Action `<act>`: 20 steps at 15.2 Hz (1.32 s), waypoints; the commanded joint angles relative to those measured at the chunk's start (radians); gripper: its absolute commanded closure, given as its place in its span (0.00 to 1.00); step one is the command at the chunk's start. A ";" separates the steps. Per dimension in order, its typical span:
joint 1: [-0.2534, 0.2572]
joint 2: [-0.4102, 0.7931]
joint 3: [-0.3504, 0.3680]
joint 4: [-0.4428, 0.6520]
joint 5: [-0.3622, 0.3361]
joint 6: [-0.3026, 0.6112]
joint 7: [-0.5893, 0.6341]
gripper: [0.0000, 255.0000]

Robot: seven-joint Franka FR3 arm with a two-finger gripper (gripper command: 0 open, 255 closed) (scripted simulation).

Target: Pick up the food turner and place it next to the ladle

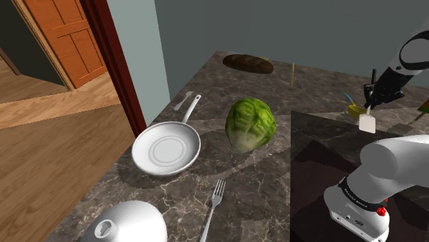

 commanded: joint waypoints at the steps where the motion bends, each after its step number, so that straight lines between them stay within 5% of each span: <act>1: 0.006 0.079 -0.057 0.055 -0.023 0.037 -0.043 1.00; 7: 0.052 0.278 -0.219 0.220 -0.039 0.111 -0.171 1.00; 13: 0.150 0.492 -0.405 0.414 0.027 0.167 -0.328 1.00; 17: 0.250 0.667 -0.569 0.560 0.146 0.194 -0.473 1.00; 20: 0.342 0.870 -0.734 0.680 0.344 0.202 -0.649 1.00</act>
